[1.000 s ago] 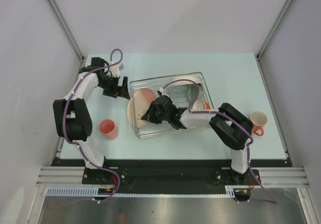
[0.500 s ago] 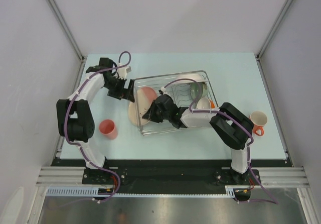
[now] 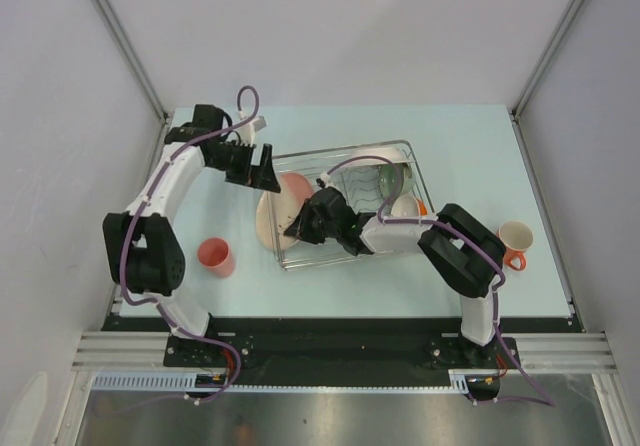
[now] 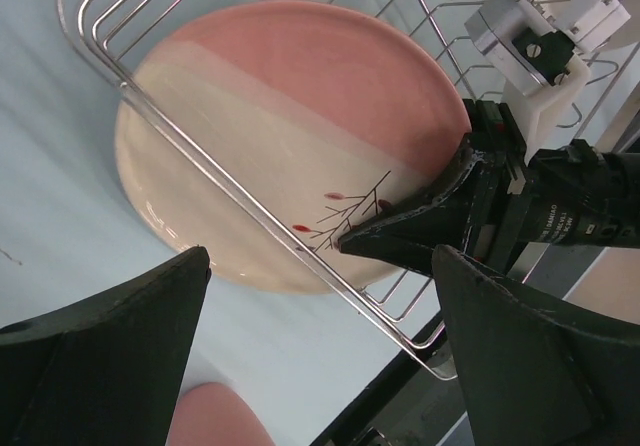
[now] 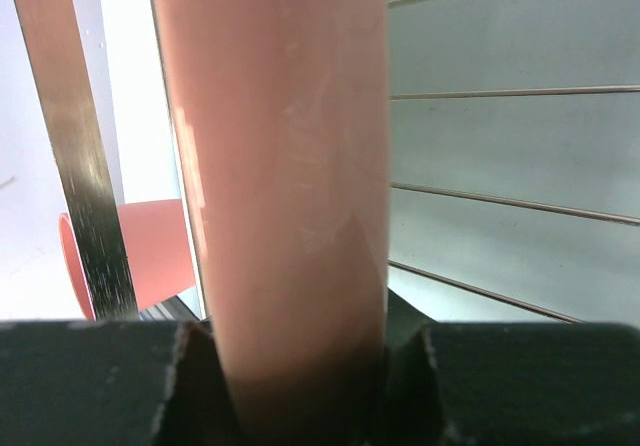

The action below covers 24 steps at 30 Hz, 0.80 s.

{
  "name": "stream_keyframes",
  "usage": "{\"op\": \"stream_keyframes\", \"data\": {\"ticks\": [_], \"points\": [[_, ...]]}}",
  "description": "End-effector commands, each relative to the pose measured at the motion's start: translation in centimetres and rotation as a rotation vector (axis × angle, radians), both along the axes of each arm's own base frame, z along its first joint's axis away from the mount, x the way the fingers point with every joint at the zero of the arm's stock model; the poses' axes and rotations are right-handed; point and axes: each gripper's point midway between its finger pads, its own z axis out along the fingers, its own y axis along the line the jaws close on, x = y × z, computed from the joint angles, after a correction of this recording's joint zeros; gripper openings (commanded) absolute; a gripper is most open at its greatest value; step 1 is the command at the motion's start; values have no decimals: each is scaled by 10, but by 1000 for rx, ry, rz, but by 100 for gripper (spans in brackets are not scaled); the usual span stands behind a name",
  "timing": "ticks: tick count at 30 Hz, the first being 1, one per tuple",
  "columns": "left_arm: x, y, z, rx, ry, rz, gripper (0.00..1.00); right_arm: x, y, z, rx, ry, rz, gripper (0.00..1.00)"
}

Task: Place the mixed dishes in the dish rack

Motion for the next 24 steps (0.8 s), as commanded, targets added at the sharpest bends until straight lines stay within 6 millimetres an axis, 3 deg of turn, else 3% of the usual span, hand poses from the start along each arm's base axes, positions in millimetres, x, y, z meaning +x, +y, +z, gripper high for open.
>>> {"op": "stream_keyframes", "data": {"ticks": [1, 6, 18, 24], "points": [[1, -11, -17, 19, -4, -7, 100, -9, -26, -39, -200, -33, 74, 0], [-1, 5, -56, 135, 38, 13, 100, -1, -36, -29, -232, -69, 57, 0], [3, 22, -85, 235, 43, 45, 99, 18, -64, 9, -278, -179, 16, 0], [3, 27, -98, 263, 54, 57, 100, 26, -94, 24, -336, -211, -16, 0]]}}
